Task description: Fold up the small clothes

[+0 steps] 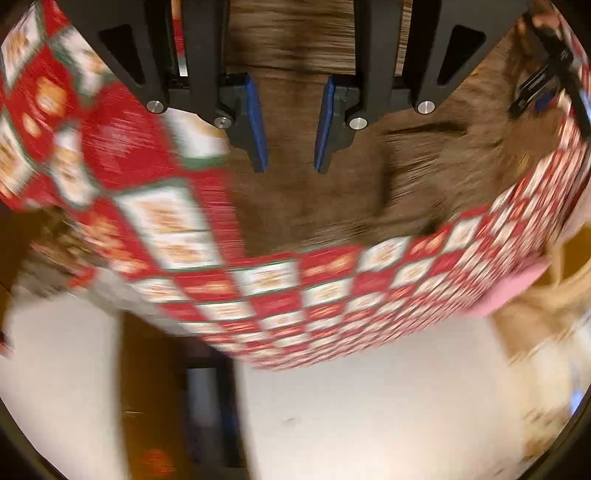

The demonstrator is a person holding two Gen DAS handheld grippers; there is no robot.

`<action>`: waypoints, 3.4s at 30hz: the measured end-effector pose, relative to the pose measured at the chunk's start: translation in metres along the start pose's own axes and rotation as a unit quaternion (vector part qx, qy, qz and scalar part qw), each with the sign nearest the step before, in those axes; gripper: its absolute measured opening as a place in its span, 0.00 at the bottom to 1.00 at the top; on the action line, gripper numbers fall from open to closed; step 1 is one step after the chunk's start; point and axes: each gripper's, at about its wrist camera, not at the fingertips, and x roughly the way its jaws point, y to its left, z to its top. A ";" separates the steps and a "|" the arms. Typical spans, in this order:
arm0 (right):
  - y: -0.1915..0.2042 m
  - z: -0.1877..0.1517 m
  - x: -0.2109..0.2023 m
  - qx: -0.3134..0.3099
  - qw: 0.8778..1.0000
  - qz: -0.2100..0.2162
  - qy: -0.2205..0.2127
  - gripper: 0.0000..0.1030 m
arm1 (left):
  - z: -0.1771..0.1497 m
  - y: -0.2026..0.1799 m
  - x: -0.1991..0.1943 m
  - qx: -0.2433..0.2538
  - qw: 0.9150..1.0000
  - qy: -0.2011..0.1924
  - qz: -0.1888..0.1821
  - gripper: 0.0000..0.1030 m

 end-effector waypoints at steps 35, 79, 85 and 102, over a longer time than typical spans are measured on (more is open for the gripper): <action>-0.002 -0.045 -0.004 -0.024 0.999 -0.036 -0.016 0.26 | 0.003 -0.007 0.004 0.011 1.000 0.014 0.018 1.00; 0.016 -0.069 0.016 -0.067 0.997 -0.033 -0.021 0.64 | 0.073 -0.065 -0.046 0.065 0.985 -0.108 -0.119 0.12; 0.015 -0.070 0.015 -0.065 0.997 -0.029 -0.024 0.64 | 0.029 -0.112 0.003 0.114 0.986 -0.022 -0.119 0.12; 0.023 -0.034 -0.004 0.040 0.992 0.119 -0.012 0.65 | 0.005 0.016 -0.005 -0.028 0.998 -0.008 -0.064 0.72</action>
